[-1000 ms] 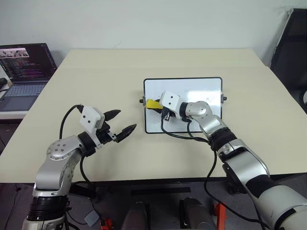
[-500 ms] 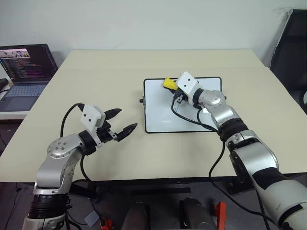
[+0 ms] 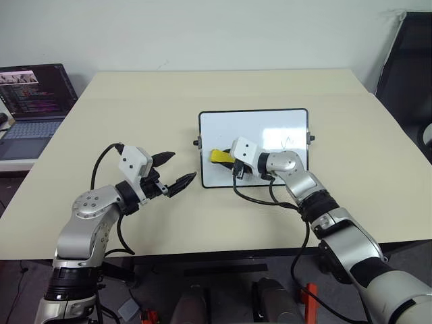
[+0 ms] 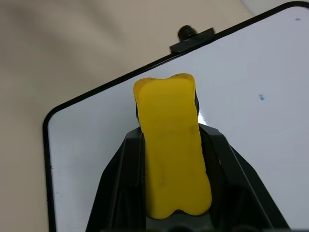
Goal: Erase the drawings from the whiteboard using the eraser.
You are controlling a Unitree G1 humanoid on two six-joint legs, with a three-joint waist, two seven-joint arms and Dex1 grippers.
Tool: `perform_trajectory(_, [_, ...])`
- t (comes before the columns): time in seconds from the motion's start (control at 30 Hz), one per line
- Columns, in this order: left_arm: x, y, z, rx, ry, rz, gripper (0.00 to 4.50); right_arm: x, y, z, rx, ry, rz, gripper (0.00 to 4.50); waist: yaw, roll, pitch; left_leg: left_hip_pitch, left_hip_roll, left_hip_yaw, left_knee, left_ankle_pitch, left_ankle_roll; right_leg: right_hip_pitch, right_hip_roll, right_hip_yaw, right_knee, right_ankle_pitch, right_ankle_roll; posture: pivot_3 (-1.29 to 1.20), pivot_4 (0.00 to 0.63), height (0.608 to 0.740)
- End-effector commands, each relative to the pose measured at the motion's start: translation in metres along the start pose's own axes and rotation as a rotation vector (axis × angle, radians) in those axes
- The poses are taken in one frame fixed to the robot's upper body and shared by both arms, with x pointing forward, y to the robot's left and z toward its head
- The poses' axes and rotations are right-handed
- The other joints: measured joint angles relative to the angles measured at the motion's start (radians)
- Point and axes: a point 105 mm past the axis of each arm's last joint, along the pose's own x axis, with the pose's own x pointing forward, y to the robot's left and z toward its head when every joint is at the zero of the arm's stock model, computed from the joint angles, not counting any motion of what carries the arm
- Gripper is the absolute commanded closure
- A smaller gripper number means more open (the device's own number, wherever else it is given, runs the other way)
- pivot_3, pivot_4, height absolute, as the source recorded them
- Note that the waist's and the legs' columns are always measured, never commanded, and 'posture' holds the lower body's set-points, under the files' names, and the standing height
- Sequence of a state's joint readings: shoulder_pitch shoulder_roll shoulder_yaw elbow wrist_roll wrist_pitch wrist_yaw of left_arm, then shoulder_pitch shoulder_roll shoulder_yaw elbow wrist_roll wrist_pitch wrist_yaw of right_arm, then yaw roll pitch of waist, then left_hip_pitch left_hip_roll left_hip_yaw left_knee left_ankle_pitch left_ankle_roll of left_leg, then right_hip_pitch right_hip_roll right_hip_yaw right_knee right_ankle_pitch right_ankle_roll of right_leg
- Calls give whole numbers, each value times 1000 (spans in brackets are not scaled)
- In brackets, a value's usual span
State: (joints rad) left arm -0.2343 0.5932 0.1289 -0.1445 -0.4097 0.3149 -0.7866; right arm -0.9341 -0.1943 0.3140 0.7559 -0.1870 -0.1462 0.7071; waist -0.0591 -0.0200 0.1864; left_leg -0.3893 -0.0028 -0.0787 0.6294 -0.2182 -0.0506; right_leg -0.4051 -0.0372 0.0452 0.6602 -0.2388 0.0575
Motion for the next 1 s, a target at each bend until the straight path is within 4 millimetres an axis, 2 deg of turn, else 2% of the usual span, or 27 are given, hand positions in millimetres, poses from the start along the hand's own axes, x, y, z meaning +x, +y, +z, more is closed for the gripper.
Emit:
perform_trajectory(0.03, [3,0,10,38,-37,-8,0,-13,-42,-6,-20,68,-180,3360,0,0,0,0,0,0,0,0,0,0,0,0,0,0,0,0,150,740])
perform_trajectory(0.2, [5,1,10,38,-40,-7,0,-23,-70,-17,-21,135,-325,3361,3,0,0,0,0,0,0,1,0,0,0,0,0,0,-1,0,150,740])
perform_trajectory(0.43, [3,2,10,40,-41,-6,0,-22,-65,-15,-8,100,-291,3373,4,0,0,0,0,0,0,0,0,0,0,0,-1,-2,-4,0,150,740])
perform_trajectory(0.47, [3,1,11,41,-41,-9,0,-21,-60,-7,-7,45,-248,3374,4,0,0,0,0,0,0,1,0,0,0,0,-1,-2,-4,0,150,740])
perform_trajectory(0.57, [4,0,18,44,-55,-23,0,-28,-48,35,50,-200,-128,3375,3,0,0,-1,0,0,0,0,0,0,0,-1,-1,-1,-2,0,150,740])
perform_trajectory(0.6, [4,0,23,46,-68,-29,0,-40,-51,51,92,-283,-111,3375,3,0,1,-2,0,-1,-1,0,0,0,0,-1,-2,-1,-1,0,150,740])
perform_trajectory(0.67, [4,0,29,49,-84,-37,0,-59,-54,68,132,-364,-87,3375,3,1,3,-6,0,-1,-1,0,0,-4,0,-1,-1,-1,-1,0,150,740])
perform_trajectory(0.77, [4,-1,40,54,-102,-59,0,-94,-67,73,134,-354,-99,3376,6,1,3,-11,0,-2,-1,0,0,-9,-1,-2,-1,3,-5,0,150,740])
perform_trajectory(0.87, [2,-1,46,69,-94,-85,0,-136,-79,53,125,-232,-138,3376,19,1,3,-11,-1,-3,-2,0,0,-8,-1,-4,-3,2,-5,0,150,740])
perform_trajectory(0.97, [-4,1,48,91,-68,-97,0,-176,-80,12,99,-20,-163,3377,25,1,3,-10,0,-2,-4,-1,0,-5,-1,-4,-9,-2,-1,0,150,740])
perform_trajectory(1.0, [-5,2,48,95,-63,-100,0,-184,-78,6,96,18,-162,3377,26,0,3,-11,0,-2,-5,-1,0,-5,-1,-4,-12,-2,-1,0,150,740])
